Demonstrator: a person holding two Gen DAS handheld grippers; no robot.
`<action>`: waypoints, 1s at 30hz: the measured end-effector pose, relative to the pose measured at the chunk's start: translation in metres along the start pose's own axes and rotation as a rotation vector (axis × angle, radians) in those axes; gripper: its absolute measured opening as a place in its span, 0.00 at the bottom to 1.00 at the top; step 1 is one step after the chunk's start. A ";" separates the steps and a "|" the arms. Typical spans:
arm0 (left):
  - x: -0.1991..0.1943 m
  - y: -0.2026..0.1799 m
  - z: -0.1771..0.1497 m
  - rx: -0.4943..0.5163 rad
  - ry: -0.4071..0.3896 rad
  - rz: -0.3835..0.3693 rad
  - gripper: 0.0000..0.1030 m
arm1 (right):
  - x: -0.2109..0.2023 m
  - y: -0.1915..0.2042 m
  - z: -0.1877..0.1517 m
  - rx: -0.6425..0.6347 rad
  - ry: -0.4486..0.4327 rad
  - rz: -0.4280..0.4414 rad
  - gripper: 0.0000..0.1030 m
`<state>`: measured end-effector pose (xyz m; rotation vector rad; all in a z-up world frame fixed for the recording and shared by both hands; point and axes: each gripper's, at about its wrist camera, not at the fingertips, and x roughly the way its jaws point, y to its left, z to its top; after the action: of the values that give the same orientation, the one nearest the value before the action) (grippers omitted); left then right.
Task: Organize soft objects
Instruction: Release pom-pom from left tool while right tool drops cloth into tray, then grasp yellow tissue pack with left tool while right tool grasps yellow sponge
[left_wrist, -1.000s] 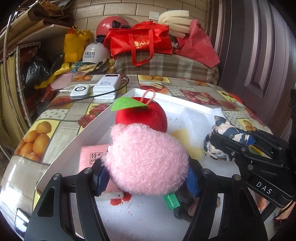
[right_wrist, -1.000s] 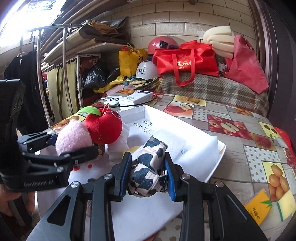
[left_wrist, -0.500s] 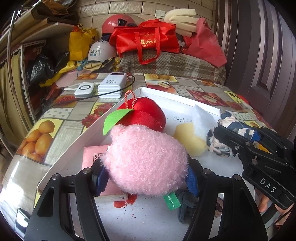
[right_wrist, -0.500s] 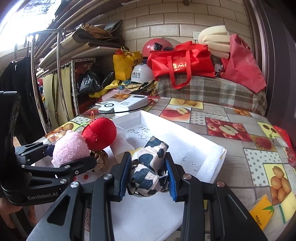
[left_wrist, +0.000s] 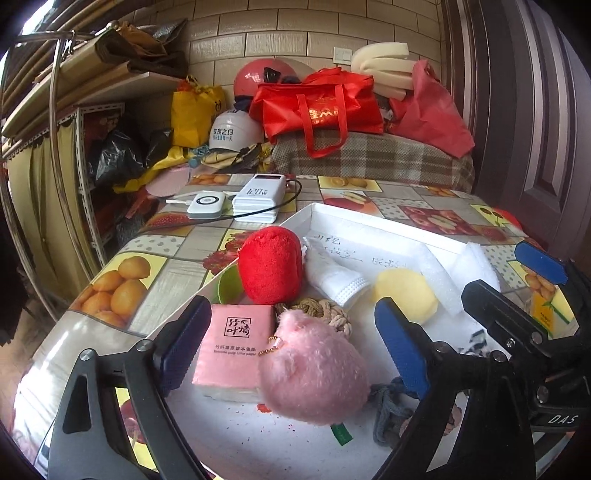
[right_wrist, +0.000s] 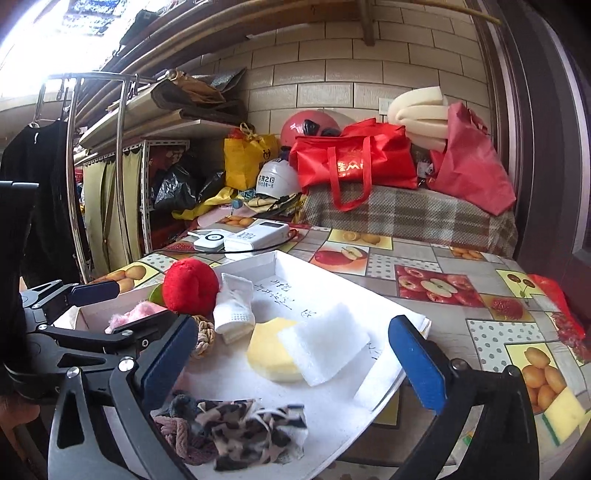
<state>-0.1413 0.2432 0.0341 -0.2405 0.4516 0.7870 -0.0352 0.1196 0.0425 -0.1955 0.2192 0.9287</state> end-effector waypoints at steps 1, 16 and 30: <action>-0.002 0.000 0.000 0.004 -0.014 0.006 0.89 | -0.001 -0.001 0.000 0.006 -0.008 -0.003 1.00; -0.043 -0.010 -0.009 0.013 -0.189 0.024 0.89 | -0.035 -0.008 -0.009 0.046 -0.064 -0.021 1.00; -0.075 -0.088 -0.029 0.157 -0.167 -0.171 0.89 | -0.082 -0.068 -0.030 0.108 -0.038 -0.114 1.00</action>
<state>-0.1324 0.1249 0.0478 -0.0653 0.3282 0.5959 -0.0308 0.0086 0.0410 -0.0901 0.2203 0.8041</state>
